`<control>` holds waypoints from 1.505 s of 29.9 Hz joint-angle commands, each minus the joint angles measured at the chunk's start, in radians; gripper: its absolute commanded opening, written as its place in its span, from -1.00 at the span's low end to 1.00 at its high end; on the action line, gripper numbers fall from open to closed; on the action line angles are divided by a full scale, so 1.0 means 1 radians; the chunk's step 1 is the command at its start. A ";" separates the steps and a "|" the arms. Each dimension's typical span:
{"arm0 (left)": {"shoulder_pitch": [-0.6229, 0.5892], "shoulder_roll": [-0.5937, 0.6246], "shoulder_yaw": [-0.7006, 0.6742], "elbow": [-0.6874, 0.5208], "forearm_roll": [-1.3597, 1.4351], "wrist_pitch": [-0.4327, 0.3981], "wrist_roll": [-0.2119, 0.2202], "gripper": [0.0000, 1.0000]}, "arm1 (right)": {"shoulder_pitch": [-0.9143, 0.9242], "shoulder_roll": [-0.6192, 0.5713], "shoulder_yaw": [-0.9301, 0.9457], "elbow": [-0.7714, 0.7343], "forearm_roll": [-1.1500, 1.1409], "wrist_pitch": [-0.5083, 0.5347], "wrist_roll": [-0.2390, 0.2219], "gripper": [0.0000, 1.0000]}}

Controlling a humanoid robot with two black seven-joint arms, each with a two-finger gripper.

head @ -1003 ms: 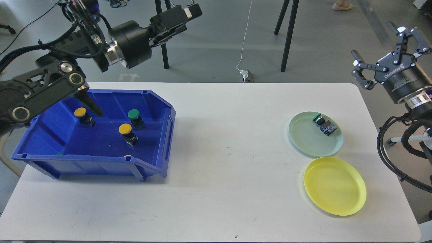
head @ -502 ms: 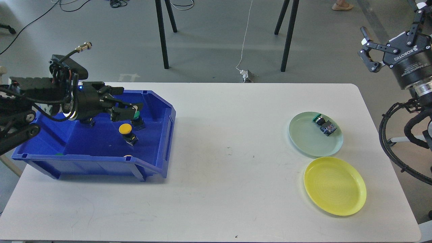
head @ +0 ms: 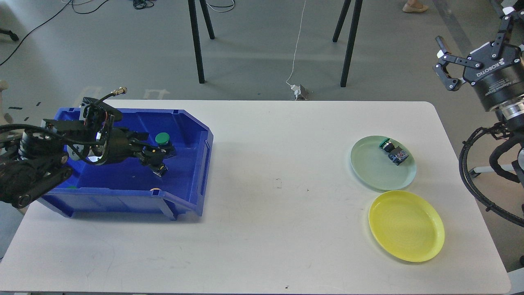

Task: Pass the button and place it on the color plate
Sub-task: 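Reach the left gripper into the bin and grasp the yellow-capped button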

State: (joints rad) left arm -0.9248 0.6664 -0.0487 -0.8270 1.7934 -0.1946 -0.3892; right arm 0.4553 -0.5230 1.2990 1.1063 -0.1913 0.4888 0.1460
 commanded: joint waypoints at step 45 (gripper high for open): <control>0.008 -0.010 0.036 0.065 -0.005 0.003 -0.076 -0.40 | -0.006 0.006 -0.004 -0.005 -0.002 0.000 0.000 0.93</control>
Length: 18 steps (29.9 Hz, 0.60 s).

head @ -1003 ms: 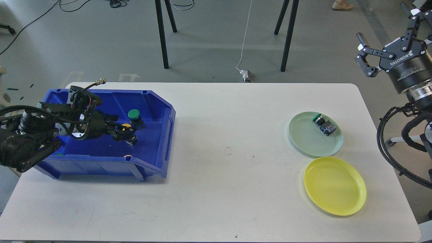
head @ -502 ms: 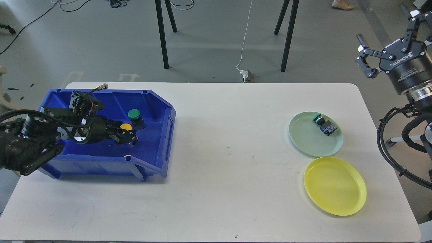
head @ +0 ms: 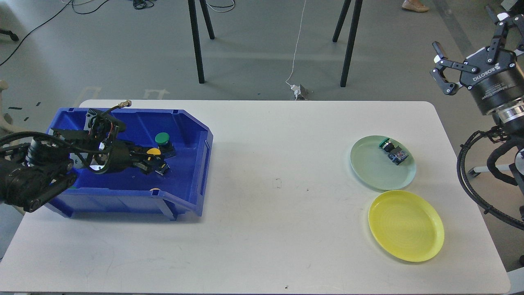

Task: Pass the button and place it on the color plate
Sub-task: 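Reach the left gripper into the bin and grasp the yellow-capped button, then lift the yellow button with the left gripper toward the right gripper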

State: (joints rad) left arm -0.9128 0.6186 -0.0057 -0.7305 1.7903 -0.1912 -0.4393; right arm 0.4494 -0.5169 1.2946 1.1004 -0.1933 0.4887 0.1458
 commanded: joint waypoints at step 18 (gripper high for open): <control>-0.084 0.278 -0.422 -0.497 -0.152 0.094 -0.049 -0.52 | -0.052 -0.005 0.008 0.079 0.003 0.000 -0.005 0.92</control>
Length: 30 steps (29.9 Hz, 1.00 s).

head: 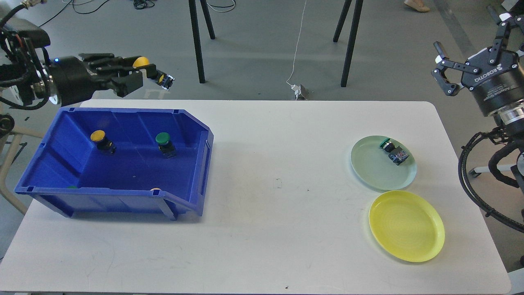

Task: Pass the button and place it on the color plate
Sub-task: 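Lift the yellow button with the left gripper toward the right gripper, then grasp the yellow button with the right gripper from the left gripper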

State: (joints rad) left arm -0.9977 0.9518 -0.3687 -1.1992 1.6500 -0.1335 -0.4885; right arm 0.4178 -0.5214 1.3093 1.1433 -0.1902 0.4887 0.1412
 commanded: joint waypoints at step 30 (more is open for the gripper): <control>0.007 -0.587 -0.085 0.006 0.143 0.175 0.000 -0.61 | 0.022 0.150 -0.321 0.319 -0.014 -0.243 -0.067 0.86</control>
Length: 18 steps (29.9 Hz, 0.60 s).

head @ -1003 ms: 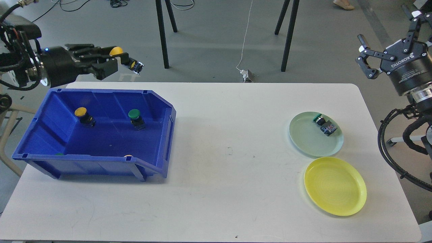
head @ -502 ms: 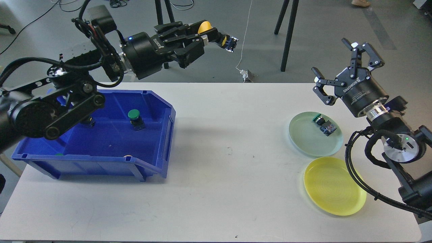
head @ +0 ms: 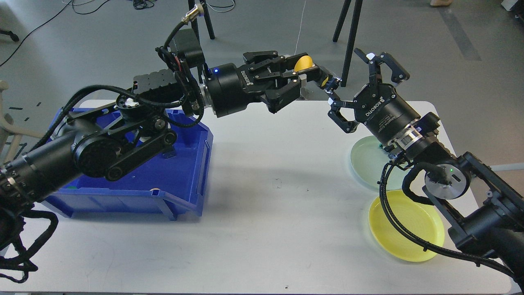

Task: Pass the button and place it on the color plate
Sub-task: 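Grasp the yellow button with the right gripper from the left gripper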

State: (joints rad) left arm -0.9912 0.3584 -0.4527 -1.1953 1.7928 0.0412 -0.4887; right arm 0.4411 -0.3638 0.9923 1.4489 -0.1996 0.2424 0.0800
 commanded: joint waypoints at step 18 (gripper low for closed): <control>0.006 0.001 -0.001 0.026 -0.003 0.002 0.000 -0.61 | -0.001 -0.055 -0.054 0.059 -0.020 0.025 -0.022 0.45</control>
State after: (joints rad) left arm -0.9880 0.3593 -0.4539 -1.1709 1.7901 0.0430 -0.4886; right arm 0.4339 -0.4232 0.9393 1.5093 -0.2143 0.2656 0.0579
